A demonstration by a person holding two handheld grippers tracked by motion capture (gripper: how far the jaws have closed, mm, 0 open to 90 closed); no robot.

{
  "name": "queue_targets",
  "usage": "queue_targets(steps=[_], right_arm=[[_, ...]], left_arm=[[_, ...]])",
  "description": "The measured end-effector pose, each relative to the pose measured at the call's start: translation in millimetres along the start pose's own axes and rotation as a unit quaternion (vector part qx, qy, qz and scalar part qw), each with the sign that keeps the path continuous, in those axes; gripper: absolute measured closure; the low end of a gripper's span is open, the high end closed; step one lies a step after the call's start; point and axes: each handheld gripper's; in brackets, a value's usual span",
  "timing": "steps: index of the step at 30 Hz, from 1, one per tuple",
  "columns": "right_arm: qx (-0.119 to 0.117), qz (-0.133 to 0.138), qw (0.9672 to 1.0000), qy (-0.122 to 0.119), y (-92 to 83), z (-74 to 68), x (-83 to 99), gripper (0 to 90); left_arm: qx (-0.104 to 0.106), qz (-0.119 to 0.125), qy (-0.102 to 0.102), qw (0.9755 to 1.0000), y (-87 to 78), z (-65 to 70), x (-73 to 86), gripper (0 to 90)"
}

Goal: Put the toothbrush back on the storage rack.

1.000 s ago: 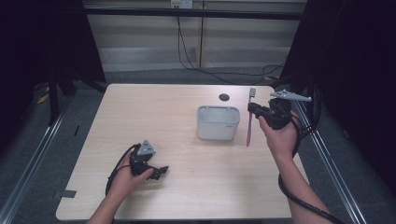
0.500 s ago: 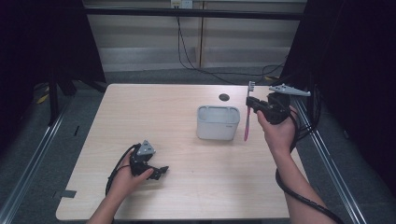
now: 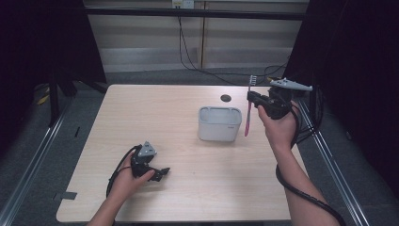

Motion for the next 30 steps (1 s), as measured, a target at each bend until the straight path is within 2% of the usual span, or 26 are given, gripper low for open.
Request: queue_targets(steps=[12,16,24,25,30], right_arm=[[0.001,0.01,0.9999,-0.006,3.6,-1.2,-10.0,84.4],[0.009,0.016,0.9998,-0.01,3.9,-0.9,-12.6,84.4],[0.015,0.023,0.9996,-0.002,5.8,3.1,-14.0,84.4],[0.017,0.028,0.9994,0.006,6.0,4.6,-15.0,84.4],[0.018,0.032,0.9993,0.005,8.0,6.7,-17.5,84.4]], left_arm=[[0.0,0.0,0.0,1.0,0.0,0.0,0.0,8.4],[0.0,0.0,0.001,1.0,0.1,-0.1,0.0,8.4],[0.0,0.001,0.001,1.0,0.1,-0.1,-0.1,8.4],[0.0,0.0,0.001,1.0,0.1,-0.1,-0.1,8.4],[0.0,0.001,0.001,1.0,0.2,-0.1,-0.1,8.4]])
Point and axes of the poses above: each handheld gripper's, and its own axes: y roughly forward along the jaws, x roughly out of its underside, z roughly to its right, and after that the axes turned 14 degrees about -x, right-handed
